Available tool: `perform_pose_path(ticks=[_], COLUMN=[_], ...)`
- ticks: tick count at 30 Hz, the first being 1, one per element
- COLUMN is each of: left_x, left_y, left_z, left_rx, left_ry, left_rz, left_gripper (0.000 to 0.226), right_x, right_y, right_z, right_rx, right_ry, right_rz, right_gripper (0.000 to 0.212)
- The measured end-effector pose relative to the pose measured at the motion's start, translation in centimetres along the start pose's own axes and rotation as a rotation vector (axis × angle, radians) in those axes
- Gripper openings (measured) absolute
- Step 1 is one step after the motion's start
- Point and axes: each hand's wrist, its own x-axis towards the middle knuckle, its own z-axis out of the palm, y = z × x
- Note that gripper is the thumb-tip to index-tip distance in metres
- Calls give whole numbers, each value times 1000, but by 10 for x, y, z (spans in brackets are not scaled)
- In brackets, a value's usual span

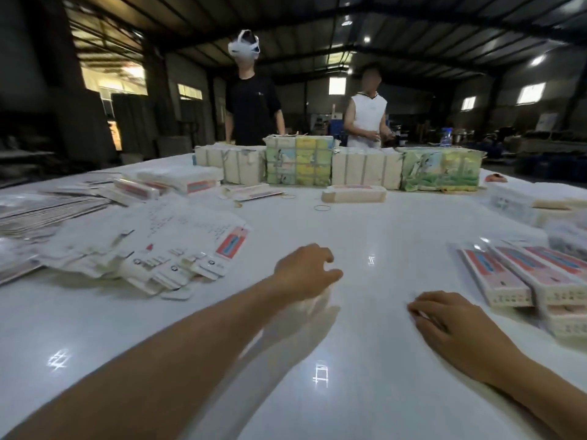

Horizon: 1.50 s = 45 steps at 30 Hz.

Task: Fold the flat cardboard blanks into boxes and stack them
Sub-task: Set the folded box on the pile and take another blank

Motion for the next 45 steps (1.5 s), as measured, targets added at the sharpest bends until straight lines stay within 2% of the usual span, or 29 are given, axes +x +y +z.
perform_pose_path(ticks=[2, 4, 7, 8, 10, 14, 16, 19, 22, 24, 26, 29, 31, 32, 34, 35, 37, 39, 41, 43, 45], left_x=[17, 27, 28, 28, 33, 47, 48, 43, 40, 42, 45, 49, 41, 35, 20, 12, -1, -12, -20, -26, -30], left_y=[-39, -84, -140, -152, -169, -181, -183, -184, -174, -162, -147, -108, -66, -45, -11, 2, 20, 30, 31, 28, 26], left_z=[-35, -60, -69, -67, -61, -70, -74, -74, -71, -71, -75, -79, -73, -67, -49, -39, -23, -10, -3, 3, 9], left_rx=[127, 242, 354, 393, 410, 207, 138, 152, 314, 410, 285, -189, -526, -618, -668, -664, -650, -634, -611, -533, -305], left_ry=[92, 147, 71, 43, 46, 75, 105, 179, 255, 339, 395, 390, 308, 222, 48, -21, -129, -219, -260, -232, -137], left_rz=[-163, -410, -725, -762, -769, -808, -799, -764, -749, -719, -638, -472, -382, -342, -251, -201, -129, -113, -134, -143, -59], left_gripper=[47, 55, 95, 105, 110, 97, 82, 68, 65, 52, 27, 10, 7, 9, 14, 17, 20, 18, 16, 16, 14], right_x=[0, 0, 0, 0, 1, 2, 1, 1, 0, -1, -1, 4, 7, 8, 14, 17, 17, 13, 8, 5, 3], right_y=[-1, -3, -6, -6, -6, -1, -2, -3, -5, -7, -7, 0, 6, 8, 11, 13, 16, 16, 13, 10, 6], right_z=[-1, -1, -1, 0, 2, 5, 4, 3, -1, -2, -2, 2, 3, 1, -10, -17, -27, -29, -26, -25, -25], right_rx=[4, 9, 26, 37, 57, 53, 46, 48, 59, 53, 59, 74, 231, 443, 1012, 1232, 1491, 1548, 1467, 1376, 1355], right_ry=[-6, -13, -23, -19, -1, 23, 33, 31, -1, -15, -13, -47, -12, 59, 243, 281, 274, 213, 159, 136, 124], right_rz=[12, 25, 65, 74, 74, 40, 30, 38, 45, 44, 28, 32, 121, 234, 570, 728, 906, 892, 780, 706, 670], right_gripper=[26, 25, 22, 21, 18, 19, 20, 19, 19, 21, 22, 27, 30, 29, 21, 25, 31, 26, 12, 3, 5])
